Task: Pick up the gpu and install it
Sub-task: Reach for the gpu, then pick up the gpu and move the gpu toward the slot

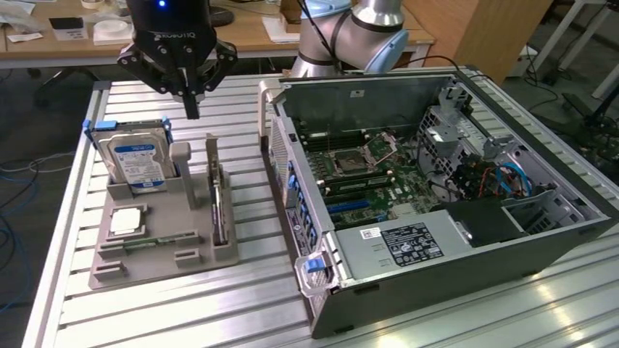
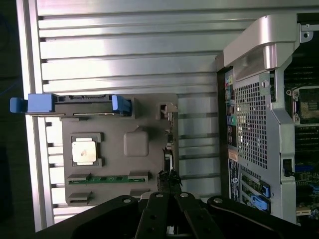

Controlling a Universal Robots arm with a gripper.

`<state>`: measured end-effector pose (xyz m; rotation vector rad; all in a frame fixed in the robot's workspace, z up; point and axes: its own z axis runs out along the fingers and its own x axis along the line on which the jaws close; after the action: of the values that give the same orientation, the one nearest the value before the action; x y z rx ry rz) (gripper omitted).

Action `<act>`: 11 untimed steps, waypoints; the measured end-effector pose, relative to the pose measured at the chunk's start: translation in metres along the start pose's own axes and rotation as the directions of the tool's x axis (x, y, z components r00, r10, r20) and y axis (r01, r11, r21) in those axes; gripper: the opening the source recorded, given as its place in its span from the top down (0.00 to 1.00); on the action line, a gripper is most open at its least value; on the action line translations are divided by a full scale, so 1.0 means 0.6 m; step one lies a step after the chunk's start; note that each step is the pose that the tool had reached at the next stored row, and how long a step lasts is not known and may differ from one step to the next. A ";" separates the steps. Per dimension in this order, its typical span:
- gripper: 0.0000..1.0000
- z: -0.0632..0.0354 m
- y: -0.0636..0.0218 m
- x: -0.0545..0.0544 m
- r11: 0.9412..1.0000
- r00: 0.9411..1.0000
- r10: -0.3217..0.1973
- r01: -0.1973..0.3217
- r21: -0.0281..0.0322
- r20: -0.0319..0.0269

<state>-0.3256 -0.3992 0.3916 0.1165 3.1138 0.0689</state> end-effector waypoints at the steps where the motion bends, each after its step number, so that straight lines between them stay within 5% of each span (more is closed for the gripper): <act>1: 0.89 0.000 0.000 0.000 1.000 1.000 0.000 0.000 0.000 0.000; 11: 0.89 0.000 0.000 0.000 1.000 1.000 0.000 0.000 0.000 0.000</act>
<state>-0.3258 -0.3992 0.3916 0.1166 3.1137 0.0688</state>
